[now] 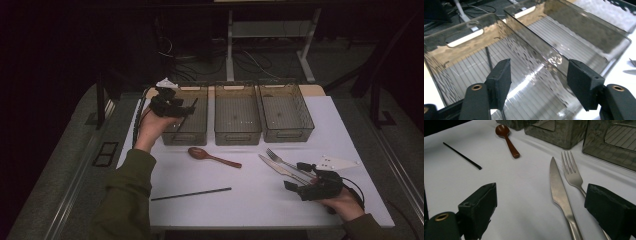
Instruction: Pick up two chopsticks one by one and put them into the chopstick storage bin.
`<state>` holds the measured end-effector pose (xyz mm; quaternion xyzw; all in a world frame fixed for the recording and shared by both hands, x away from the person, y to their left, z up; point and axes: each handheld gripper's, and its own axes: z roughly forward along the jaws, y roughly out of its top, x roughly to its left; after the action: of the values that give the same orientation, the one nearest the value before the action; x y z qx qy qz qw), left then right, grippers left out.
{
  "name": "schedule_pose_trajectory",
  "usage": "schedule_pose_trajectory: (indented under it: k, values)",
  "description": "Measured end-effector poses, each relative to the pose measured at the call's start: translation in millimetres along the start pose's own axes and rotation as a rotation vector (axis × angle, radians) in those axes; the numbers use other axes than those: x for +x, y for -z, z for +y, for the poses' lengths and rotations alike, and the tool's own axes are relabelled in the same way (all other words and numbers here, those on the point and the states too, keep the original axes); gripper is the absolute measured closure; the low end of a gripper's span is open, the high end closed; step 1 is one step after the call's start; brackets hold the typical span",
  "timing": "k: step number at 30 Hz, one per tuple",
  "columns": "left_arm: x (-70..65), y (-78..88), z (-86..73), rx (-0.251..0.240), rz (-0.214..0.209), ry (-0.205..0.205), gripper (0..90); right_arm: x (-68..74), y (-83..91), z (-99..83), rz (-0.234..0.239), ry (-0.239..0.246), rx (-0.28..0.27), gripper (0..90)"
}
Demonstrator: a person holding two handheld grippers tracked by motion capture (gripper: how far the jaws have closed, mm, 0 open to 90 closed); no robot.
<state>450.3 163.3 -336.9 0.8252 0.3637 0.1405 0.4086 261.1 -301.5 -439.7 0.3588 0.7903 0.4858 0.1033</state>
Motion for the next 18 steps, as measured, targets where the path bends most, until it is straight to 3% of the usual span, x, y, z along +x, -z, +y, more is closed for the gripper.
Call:
schedule_pose_trajectory:
  k: [9,18]
  values:
    - [-28.2,14.3,-22.2,-0.025,-0.063,-0.043,30.3,0.9,-1.0,0.0,0.002,0.004,0.005,10.3]
    - [-54.2,26.1,-45.8,-0.026,-0.107,-0.115,27.7,1.0,-1.7,-0.1,0.001,0.003,0.006,10.3]
